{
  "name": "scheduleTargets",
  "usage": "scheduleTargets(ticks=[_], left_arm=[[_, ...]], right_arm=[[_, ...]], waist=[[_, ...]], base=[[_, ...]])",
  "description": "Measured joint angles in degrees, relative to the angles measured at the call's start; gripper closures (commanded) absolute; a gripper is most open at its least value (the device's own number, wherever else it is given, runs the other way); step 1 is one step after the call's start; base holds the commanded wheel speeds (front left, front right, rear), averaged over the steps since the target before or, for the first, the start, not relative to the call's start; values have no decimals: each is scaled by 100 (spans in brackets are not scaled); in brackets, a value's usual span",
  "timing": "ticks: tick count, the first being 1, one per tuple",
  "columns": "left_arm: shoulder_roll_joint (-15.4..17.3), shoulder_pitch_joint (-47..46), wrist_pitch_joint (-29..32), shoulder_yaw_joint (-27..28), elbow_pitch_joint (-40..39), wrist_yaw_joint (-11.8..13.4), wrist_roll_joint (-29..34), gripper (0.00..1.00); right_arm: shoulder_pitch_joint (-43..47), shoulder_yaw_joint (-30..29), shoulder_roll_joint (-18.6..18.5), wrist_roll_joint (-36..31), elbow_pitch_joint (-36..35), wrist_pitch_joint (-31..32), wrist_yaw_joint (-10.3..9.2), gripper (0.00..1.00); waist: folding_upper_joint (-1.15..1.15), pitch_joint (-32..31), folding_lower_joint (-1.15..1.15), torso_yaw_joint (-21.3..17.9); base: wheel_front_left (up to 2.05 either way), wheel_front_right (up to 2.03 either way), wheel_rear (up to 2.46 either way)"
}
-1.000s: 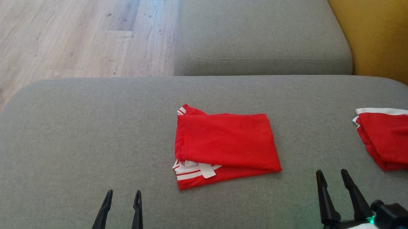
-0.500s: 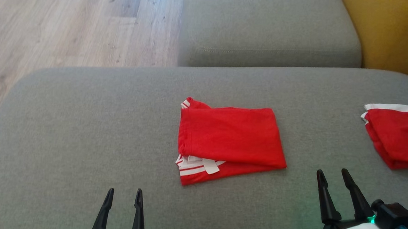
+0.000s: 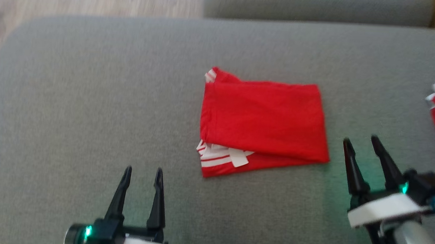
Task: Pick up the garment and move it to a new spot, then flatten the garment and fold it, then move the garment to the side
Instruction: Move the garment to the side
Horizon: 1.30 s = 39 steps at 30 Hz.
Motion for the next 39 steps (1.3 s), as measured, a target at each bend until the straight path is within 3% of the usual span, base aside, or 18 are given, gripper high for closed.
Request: scheduleTargets(ticks=[9, 20, 21, 22, 23, 24, 25, 34, 39], left_arm=[[-88, -578, 0, -13, 112, -153, 48, 0], [-159, -687, 0, -88, 213, -177, 94, 0], [-160, -689, 0, -105, 218, -177, 94, 0], [-164, -690, 0, -113, 220, -177, 94, 0], [-165, -694, 0, -115, 221, -177, 94, 0], [-165, -700, 0, -115, 221, -177, 94, 0], [-166, -709, 0, -115, 224, -177, 94, 0], [-169, -785, 0, -82, 235, -172, 94, 0], [-174, -785, -1, -16, 222, -177, 142, 0]], right_arm=[[-959, 401, -283, 705, 602, 296, 0, 0], [-1569, 968, -616, 1696, 1061, 989, 0, 0], [-1602, 1036, -659, 1770, 1059, 1017, 0, 24], [-1636, 1099, -681, 1848, 1059, 1045, 0, 60], [-1669, 1155, -702, 1930, 1058, 1084, 0, 75], [-1700, 1218, -728, 2007, 1049, 1090, 0, 96], [-1720, 1282, -764, 2078, 1039, 1137, 0, 100], [-1851, 1552, -1117, 2358, 933, 1126, 0, 100], [-1969, 1541, -1633, 2351, 803, 1123, 0, 100]], waist=[[0, 803, 0, 287], [0, 984, -2, 476], [0, 989, -2, 481], [0, 992, -2, 483], [0, 994, -2, 484], [0, 996, -2, 482], [0, 997, -2, 480], [0, 964, -2, 319], [0, 1005, -2, 54]], base=[[0, 0, 0], [0, 0, 0], [0, 0, 0], [0, 0, 0], [0, 0, 0], [0, 0, 0], [0, 0, 0], [0, 0, 0], [0, 0, 0]])
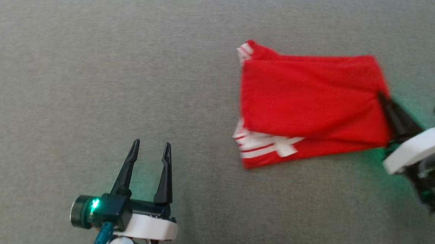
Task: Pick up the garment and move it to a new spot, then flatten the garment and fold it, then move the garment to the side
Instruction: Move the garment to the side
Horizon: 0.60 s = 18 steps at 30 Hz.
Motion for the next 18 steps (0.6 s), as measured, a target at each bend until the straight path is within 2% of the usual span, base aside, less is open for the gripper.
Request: scheduleTargets(ticks=[8, 14, 15, 18], left_arm=[[-2, -232, -1, 73, -5, -81, 165, 0], [0, -459, -8, 89, 4, -178, 259, 0], [0, -459, -8, 89, 4, -178, 259, 0], [0, -533, -8, 101, 8, -230, 298, 0]], right_arm=[[-242, -604, -1347, -81, -321, 247, 0, 100], [-333, -1189, -2135, -98, -468, 482, 0, 100], [-333, -1189, -2135, -98, -468, 482, 0, 100], [-322, -1532, -2436, -89, -504, 616, 0, 100]], waist=[[0, 301, 0, -495], [0, 617, 1, -761], [0, 617, 1, -761], [0, 752, 1, -841]], base=[[0, 0, 0], [0, 0, 0], [0, 0, 0], [0, 0, 0]])
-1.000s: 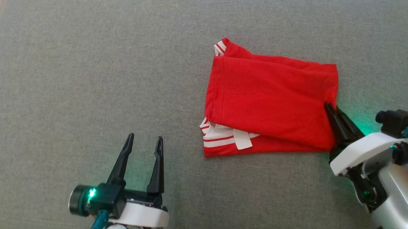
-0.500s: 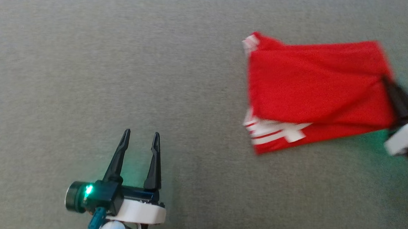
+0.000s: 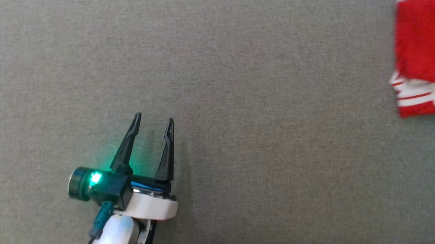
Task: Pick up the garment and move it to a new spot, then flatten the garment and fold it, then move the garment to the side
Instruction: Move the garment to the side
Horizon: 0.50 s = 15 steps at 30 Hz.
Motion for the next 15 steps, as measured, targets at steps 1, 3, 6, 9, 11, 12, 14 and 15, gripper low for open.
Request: scheduleTargets(ticks=[1, 3, 6, 9, 11, 12, 14, 15], left_arm=[[1, -29, 0, 4, 4, -10, 9, 0], [1, -82, 0, 18, 10, -44, 9, 0], [1, -120, 0, 25, 112, -49, 9, 0], [0, -143, 0, 32, 183, -96, -42, 0], [-3, -138, 0, 51, 196, -89, -122, 0], [-4, -133, 0, 66, 196, -87, -179, 0], [-5, -76, 0, 108, 196, -67, -263, 0], [-5, -9, 0, 126, 197, -37, -282, 0]], right_arm=[[7, -114, -62, -1, -14, 43, 0, 100], [34, -379, -114, -29, -1, 56, 0, 0], [34, -751, -37, -358, 43, 35, 0, 0], [38, -901, 321, -831, -12, -25, 0, 0], [71, -843, 757, -1083, -143, -24, 0, 0], [126, -787, 994, -1179, -207, -37, 0, 0], [331, -627, 1434, -1381, -288, -115, 0, 0], [441, -543, 1640, -1470, -302, -172, 0, 0]], waist=[[0, 36, 0, -20], [0, 89, 0, -51], [0, 59, 0, -68], [0, -93, -1, -61], [0, -247, -1, -50], [0, -336, -1, -43], [0, -539, -1, -25], [0, -647, -1, -14]], base=[[0, 0, 0], [0, 0, 0], [0, 0, 0], [0, 0, 0], [0, 0, 0], [0, 0, 0], [0, 0, 0], [0, 0, 0]])
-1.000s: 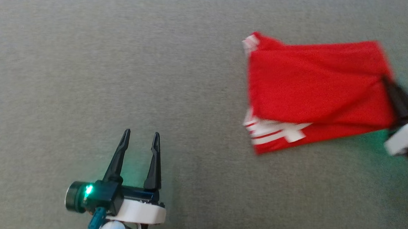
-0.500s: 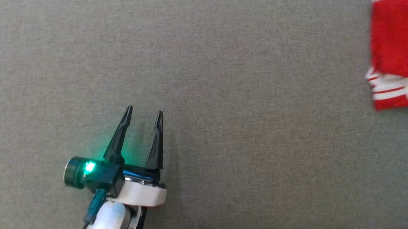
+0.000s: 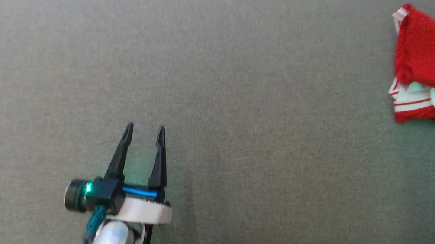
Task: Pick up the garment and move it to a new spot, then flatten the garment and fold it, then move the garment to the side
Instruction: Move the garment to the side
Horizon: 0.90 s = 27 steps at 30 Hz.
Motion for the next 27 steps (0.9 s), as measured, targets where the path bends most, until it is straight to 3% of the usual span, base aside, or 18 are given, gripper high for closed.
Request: scheduleTargets(ticks=[5, 12, 15, 19, 27], left_arm=[[-1, 449, 0, 35, -7, 56, -82, 0], [2, 1285, 0, 230, -223, 211, -174, 0], [1, 1596, 0, 390, -441, 280, -175, 0], [5, 1867, 0, 590, -776, 291, -172, 0], [19, 2630, 1, 784, -1059, 89, -54, 0]], right_arm=[[514, 472, 968, -250, 127, -406, 0, 0], [1256, 855, 2142, -455, 580, -1461, 0, 0], [1596, 737, 2435, -569, 506, -1558, 0, 0], [2108, 315, 2739, -865, -136, -1559, 0, 0], [2958, 104, 3034, -1251, -597, -1574, 0, 0]], waist=[[0, -615, -1, 70], [0, -1648, -2, 222], [0, -1952, -2, 289], [0, -2249, -1, 370], [0, -2446, -1, 287]], base=[[0, 0, 0], [0, 0, 0], [0, 0, 0], [0, 0, 0], [0, 0, 0]])
